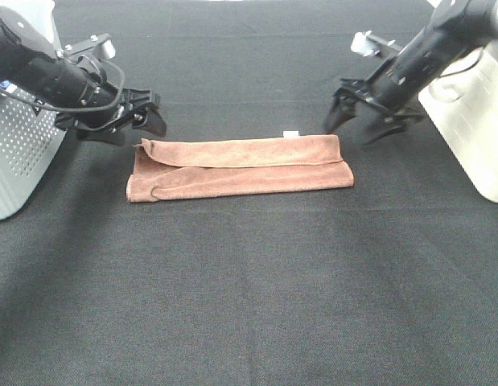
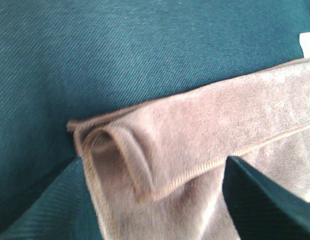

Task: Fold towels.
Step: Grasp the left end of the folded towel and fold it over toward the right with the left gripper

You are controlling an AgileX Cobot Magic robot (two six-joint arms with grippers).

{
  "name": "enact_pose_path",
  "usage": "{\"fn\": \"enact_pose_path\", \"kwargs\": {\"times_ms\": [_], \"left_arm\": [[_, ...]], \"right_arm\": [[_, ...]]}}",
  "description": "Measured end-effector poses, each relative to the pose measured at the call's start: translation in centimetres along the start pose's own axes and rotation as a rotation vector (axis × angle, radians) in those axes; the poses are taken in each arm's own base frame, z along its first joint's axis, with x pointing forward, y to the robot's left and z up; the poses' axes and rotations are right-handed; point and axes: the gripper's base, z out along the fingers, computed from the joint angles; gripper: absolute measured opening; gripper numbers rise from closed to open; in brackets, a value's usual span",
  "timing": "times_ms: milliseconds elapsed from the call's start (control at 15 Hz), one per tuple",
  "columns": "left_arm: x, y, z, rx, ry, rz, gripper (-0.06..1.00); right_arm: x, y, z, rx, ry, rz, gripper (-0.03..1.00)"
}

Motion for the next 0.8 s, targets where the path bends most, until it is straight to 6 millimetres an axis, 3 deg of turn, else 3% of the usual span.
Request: {"fn": "enact_pose_path", "kwargs": {"times_ms": [200,467,733,800], "left_arm": [[0.3,1.0,0.0,-0.05,0.034,-0.074,0.74],[1.7,2.1,2.8,-0.046,0.115,-0.142,0.74],[0.8,0.9,4.4,0.023,0.106,-0.192,0.73],[0.8,0.5,4.8,0.033,0.115,-0.189,0.69]], "right_arm": [[0.2,-0.5,-0.8,0.087,0.029,0.02,0.75],[0.3,-0.6,-0.8,0.103,0.033,0.016,0.76],[0.3,-0.6,-0.8,0.104,0.034,0.014,0.76],[0.3,-0.6,-0.8,0.104,0.034,0.014,0.76]]}}
